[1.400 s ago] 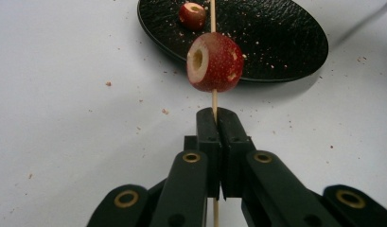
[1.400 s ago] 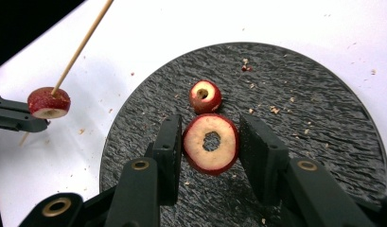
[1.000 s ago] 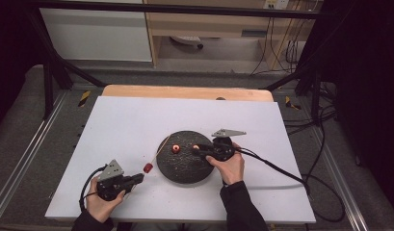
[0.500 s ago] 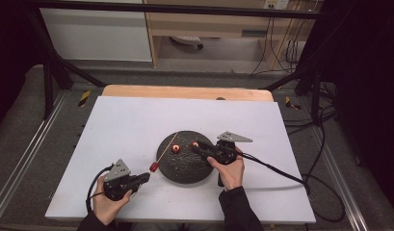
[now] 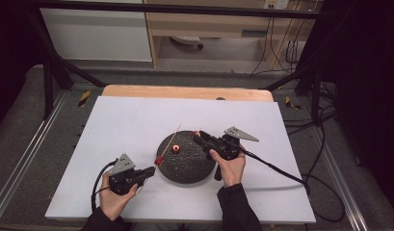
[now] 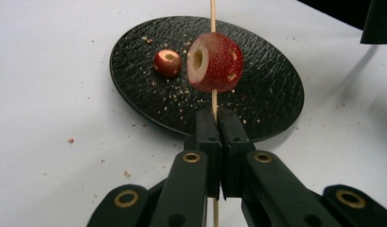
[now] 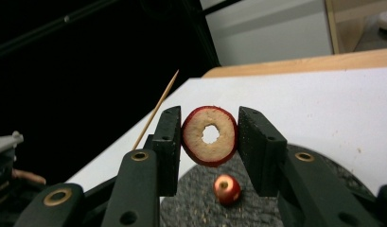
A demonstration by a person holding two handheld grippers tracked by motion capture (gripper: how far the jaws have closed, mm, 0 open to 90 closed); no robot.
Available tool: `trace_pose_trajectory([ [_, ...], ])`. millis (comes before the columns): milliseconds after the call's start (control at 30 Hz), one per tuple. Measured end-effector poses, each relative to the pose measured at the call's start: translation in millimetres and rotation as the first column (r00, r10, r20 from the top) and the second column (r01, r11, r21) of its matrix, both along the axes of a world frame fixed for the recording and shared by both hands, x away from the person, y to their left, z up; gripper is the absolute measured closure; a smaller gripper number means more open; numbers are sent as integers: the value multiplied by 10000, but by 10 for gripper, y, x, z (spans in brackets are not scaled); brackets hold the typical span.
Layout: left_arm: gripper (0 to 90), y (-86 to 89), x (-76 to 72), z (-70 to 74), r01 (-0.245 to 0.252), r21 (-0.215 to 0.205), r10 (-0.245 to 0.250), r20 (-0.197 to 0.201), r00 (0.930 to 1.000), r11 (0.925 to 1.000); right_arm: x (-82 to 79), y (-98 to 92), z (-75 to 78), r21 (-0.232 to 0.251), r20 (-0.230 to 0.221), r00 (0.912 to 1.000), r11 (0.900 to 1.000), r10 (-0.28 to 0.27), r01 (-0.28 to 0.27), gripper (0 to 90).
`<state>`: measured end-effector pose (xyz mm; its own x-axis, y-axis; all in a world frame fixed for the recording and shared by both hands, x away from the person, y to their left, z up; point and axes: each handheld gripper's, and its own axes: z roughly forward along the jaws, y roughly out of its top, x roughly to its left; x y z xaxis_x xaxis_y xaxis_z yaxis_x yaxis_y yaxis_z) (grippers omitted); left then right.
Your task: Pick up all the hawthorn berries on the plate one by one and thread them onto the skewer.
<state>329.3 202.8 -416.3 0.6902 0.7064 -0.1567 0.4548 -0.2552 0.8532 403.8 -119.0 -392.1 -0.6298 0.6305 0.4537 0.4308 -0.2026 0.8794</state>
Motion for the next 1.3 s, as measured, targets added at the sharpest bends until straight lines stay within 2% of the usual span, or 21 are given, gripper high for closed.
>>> trace_pose_trajectory([
  [300,884,-84,33,54,36,-77,-35,173,9998,10000,50,-37,90,882,438,9973,9946,-590,550,618],
  [600,884,-211,42,79,173,-127,-169,294,9994,9998,99,-64,148,1547,562,9930,9834,-1043,945,619],
  [867,884,-275,30,44,274,-77,-272,279,9992,9996,121,-70,161,1739,603,9904,9783,-1246,1124,618],
  [1300,884,-382,1,24,379,-183,-373,330,9988,9991,165,-69,182,2362,628,9858,9620,-1558,1370,619],
])
